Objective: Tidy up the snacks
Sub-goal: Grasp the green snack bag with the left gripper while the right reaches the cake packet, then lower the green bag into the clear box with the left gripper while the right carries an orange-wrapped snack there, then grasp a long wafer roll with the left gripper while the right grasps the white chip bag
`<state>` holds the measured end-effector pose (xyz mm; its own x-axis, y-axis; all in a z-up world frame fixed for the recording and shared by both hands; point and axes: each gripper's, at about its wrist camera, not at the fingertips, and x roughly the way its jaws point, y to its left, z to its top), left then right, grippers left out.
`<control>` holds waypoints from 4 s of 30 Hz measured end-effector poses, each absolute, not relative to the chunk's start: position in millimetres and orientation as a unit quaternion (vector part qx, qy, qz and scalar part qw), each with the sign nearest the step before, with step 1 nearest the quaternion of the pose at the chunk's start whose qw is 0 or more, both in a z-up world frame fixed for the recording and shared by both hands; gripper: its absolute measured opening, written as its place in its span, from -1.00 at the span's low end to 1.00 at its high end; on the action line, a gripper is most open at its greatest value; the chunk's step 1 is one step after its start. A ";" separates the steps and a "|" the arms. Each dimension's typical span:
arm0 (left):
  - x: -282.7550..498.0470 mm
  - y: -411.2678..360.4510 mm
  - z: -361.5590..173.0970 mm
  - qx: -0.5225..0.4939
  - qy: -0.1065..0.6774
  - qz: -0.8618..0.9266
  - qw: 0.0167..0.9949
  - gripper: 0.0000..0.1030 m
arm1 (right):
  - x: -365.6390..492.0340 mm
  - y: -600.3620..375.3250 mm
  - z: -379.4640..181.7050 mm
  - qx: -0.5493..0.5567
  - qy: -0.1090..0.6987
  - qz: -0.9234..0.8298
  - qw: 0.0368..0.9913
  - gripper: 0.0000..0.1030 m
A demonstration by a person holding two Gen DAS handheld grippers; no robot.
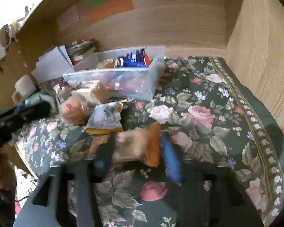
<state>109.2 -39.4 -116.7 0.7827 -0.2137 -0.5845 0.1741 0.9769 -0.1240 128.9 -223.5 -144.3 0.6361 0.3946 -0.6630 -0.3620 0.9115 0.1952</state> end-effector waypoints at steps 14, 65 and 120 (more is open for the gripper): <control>114.3 0.2 -114.0 -0.049 0.306 -0.064 0.948 -0.27 | 140.9 -181.7 -169.5 -0.039 0.390 0.206 0.897 0.90; 215.9 54.0 -66.3 -0.025 0.257 -0.013 0.966 -0.27 | 204.5 -160.4 -32.6 -0.069 0.222 0.202 0.952 -0.76; 180.4 84.8 -125.1 -0.038 0.343 -0.002 0.939 0.30 | 204.4 -144.3 -90.3 -0.062 0.310 0.245 0.917 0.43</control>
<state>180.4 84.8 -125.1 0.7652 -0.0306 -0.6431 -0.0214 0.9971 -0.0730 204.4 -144.3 -90.3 0.6882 0.4105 -0.5983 -0.4868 0.8726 0.0387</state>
